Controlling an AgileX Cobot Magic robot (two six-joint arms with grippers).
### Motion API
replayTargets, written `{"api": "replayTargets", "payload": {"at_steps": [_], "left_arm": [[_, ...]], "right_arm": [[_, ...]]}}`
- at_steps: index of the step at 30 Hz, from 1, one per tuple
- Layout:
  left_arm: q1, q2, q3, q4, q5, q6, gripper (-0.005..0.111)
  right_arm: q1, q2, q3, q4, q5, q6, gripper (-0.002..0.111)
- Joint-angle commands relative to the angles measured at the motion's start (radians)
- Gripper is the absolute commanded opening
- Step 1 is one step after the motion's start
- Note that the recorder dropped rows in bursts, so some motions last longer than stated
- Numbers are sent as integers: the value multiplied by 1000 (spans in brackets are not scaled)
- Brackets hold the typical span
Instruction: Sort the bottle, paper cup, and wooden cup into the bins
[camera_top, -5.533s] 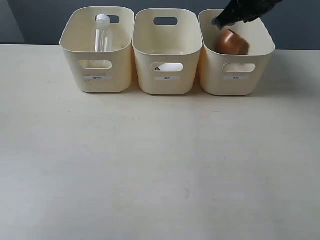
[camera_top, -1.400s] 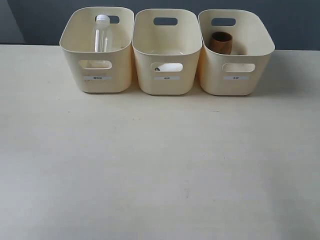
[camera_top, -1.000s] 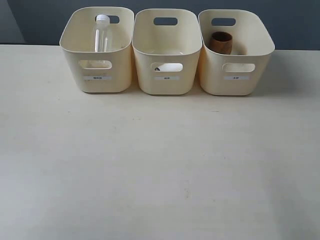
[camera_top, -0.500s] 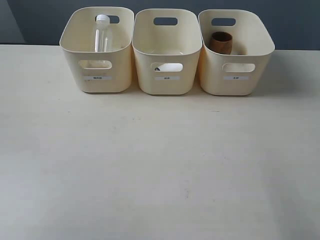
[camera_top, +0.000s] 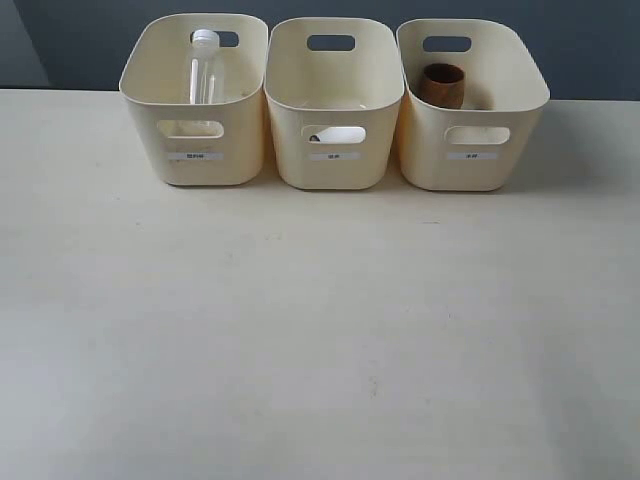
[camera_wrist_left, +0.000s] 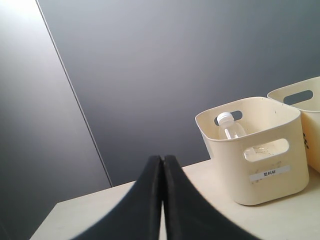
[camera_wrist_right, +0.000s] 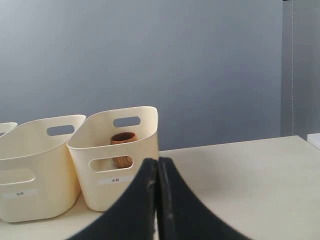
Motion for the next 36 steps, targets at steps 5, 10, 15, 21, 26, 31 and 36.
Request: {"api": "replayTargets", "payload": {"at_steps": [5,10,15,21,26,31,36], "left_arm": [[-1,-2,2,0,-6,-2,0],[-1,-2,2,0,-6,-2,0],[-1,-2,2,0,-6,-2,0],[-1,-2,2,0,-6,-2,0],[-1,-2,2,0,-6,-2,0],[-1,-2,2,0,-6,-2,0],[-1,-2,2,0,-6,-2,0]], "right_arm": [[-7,-5,5,-5,-15,-4,-1],[-7,-5,5,-10,-15,-4,-1],[-7,-5,5,-10,-15,-4,-1],[-7,-5,5,-10,-15,-4,-1],[-7,-5,5,-4,-15,-4,-1],[-7,-5,5,-4,-15,-4,-1],[-7,-5,5,-4,-15,-4,-1]]}}
